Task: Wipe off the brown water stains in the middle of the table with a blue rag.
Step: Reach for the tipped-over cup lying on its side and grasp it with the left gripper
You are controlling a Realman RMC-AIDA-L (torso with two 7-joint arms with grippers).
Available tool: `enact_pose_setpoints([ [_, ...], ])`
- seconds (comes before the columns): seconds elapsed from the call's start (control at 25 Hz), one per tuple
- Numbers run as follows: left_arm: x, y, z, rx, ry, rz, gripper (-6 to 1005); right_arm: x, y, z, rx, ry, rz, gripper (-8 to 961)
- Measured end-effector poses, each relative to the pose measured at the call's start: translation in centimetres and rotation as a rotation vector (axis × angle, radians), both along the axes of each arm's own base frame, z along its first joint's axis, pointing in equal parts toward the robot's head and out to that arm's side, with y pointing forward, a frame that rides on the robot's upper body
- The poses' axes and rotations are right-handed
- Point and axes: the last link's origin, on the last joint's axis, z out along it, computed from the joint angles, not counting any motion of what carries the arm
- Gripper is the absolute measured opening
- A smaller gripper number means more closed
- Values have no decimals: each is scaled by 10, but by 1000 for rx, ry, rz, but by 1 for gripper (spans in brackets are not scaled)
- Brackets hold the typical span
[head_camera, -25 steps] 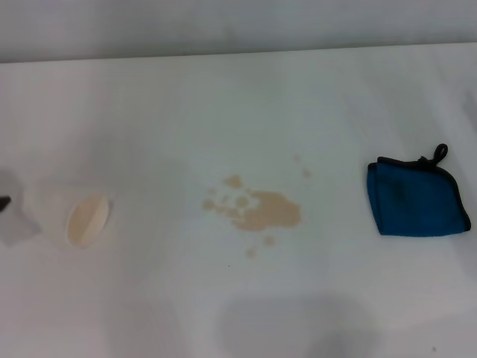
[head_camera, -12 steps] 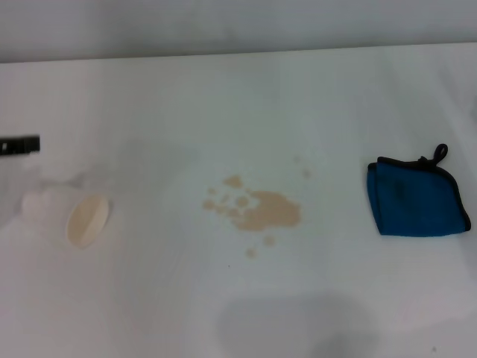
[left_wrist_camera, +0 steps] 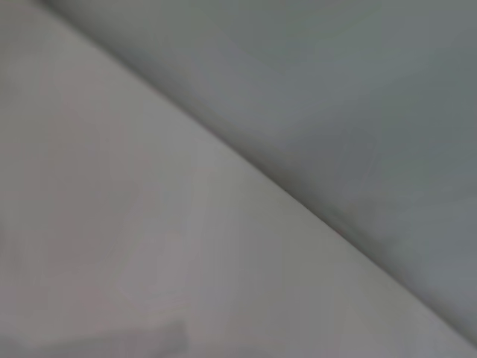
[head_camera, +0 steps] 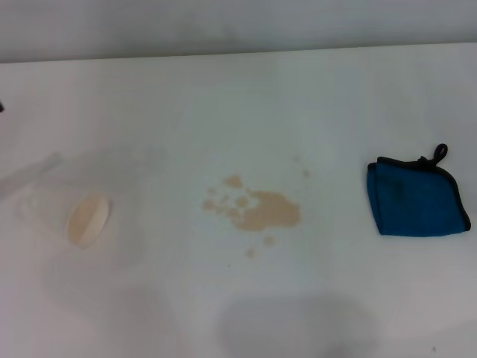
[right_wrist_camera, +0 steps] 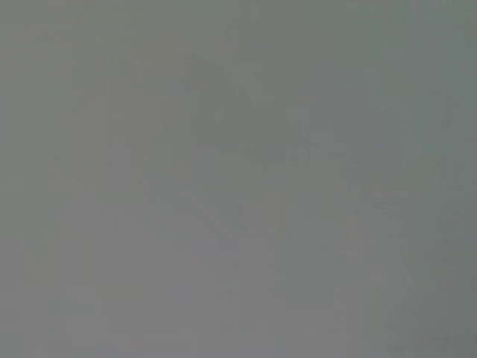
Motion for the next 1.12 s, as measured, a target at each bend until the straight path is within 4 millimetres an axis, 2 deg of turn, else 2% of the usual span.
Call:
enact_pose_setpoints([
  [0.24, -9, -10, 13, -35, -95, 150, 847, 19, -5, 21, 10, -4, -101, 841],
  [0.44, -15, -11, 21, -81, -113, 258, 847, 23, -6, 26, 16, -15, -127, 841],
  [0.68, -21, -9, 12, -138, -203, 333, 847, 34, -8, 27, 15, -19, -213, 841],
  [0.88, -26, -11, 13, -110, -258, 372, 846, 37, -9, 23, 25, -27, -241, 840],
  [1.12, -32, -14, -2, -110, -313, 404, 846, 38, -13, 20, 25, -33, -251, 840],
])
